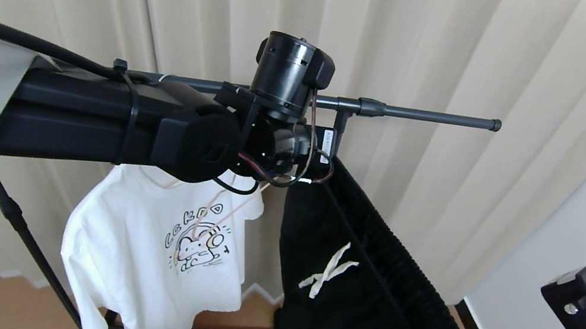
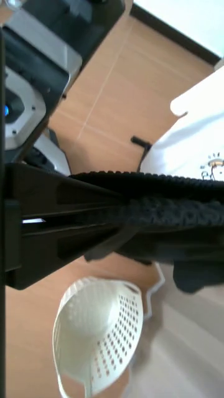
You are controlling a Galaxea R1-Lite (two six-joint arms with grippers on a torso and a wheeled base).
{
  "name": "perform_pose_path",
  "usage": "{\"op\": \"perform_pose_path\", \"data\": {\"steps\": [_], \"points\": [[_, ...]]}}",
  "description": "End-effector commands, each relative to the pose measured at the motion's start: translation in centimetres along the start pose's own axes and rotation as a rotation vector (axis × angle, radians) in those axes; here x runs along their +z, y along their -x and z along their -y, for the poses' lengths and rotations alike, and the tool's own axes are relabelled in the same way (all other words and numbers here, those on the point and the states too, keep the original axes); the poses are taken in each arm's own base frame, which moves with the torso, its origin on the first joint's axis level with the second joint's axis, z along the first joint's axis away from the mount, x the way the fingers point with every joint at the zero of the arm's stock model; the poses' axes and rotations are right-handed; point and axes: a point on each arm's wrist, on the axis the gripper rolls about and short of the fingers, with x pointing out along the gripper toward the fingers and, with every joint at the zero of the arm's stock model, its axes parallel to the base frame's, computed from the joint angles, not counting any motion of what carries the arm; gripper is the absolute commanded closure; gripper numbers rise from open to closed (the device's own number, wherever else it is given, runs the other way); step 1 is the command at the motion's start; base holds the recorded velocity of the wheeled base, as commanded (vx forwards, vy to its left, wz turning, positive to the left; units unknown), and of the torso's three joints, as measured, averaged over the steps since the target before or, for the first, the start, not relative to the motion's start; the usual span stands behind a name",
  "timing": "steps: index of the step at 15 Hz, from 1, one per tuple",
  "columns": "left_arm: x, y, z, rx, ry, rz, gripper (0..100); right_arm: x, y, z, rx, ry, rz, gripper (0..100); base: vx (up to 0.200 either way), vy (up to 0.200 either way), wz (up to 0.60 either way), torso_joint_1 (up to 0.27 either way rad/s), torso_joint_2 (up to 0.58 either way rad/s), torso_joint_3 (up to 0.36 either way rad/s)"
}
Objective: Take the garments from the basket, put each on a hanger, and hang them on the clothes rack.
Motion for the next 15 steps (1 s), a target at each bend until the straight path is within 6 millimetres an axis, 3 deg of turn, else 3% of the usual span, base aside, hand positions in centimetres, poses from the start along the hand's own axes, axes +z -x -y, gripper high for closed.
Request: {"op": "perform_pose_path", "data": {"steps": [1, 5, 8, 12, 15], "points": [[0.0, -0.7, 0.3, -0.023, 0.007, 0.011, 100, -0.2, -1.4, -1.7, 0.034, 0.026, -0.057, 100, 0.000, 0.000, 0.00, 0.000, 0.00, 0.000], [0.3, -1.4, 0.4, -0.036, 0.017, 0.043, 100, -0.1, -2.9, -4.0, 0.109, -0.001, -0.070, 100, 0.000, 0.000, 0.00, 0.000, 0.00, 0.000], [0.5, -1.3, 0.4, -0.038, 0.017, 0.050, 100, 0.6, -2.9, -4.5, 0.150, -0.021, -0.023, 100, 0.000, 0.000, 0.00, 0.000, 0.00, 0.000], [0.3, -1.3, 0.4, -0.038, 0.012, 0.041, 100, 0.6, -2.8, -4.5, 0.172, -0.036, -0.010, 100, 0.000, 0.000, 0.00, 0.000, 0.00, 0.000], [1.0, 0.1, 0.1, -0.037, 0.006, 0.047, 100, -0.3, -2.5, -3.7, 0.144, -0.022, -0.020, 100, 0.000, 0.000, 0.00, 0.000, 0.00, 0.000]]}}
